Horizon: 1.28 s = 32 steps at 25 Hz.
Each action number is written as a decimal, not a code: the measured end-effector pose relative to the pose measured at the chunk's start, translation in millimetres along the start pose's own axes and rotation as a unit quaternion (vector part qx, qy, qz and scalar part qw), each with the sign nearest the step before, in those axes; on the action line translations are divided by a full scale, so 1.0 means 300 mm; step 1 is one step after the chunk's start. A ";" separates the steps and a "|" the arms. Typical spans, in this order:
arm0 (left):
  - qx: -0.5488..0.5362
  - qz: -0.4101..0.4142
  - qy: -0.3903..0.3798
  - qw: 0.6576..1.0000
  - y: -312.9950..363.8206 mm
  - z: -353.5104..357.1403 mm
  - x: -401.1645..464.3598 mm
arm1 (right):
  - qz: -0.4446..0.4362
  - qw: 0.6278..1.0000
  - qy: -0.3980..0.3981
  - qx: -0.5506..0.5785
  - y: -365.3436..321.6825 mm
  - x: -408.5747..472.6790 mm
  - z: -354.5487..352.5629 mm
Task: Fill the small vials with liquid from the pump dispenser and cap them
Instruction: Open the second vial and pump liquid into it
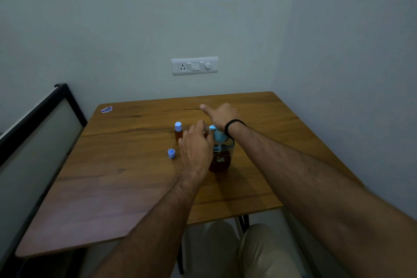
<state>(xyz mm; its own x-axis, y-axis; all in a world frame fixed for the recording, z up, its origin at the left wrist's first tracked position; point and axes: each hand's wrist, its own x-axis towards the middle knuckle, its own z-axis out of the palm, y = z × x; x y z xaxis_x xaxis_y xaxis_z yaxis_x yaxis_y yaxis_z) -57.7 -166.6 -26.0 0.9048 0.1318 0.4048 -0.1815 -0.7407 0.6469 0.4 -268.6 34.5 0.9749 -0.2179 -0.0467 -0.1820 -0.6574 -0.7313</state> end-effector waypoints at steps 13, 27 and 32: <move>-0.009 0.000 0.005 1.000 -0.010 0.018 0.003 | -0.019 0.997 -0.039 -0.070 -0.030 -0.007 -0.015; -0.002 0.012 0.005 1.000 -0.013 0.013 0.005 | -0.008 0.997 -0.076 -0.032 -0.025 0.007 -0.016; -0.043 0.001 -0.001 0.999 -0.019 0.029 0.009 | -0.046 0.998 0.004 -0.041 -0.018 0.006 0.027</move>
<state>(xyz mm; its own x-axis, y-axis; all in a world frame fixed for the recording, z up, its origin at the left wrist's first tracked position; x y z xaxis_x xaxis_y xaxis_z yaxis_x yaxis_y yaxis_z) -50.8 -167.6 -34.2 0.9050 0.1296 0.4051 -0.2154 -0.6816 0.6993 4.3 -259.6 32.8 0.9870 -0.1590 0.0237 -0.1018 -0.7320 -0.6736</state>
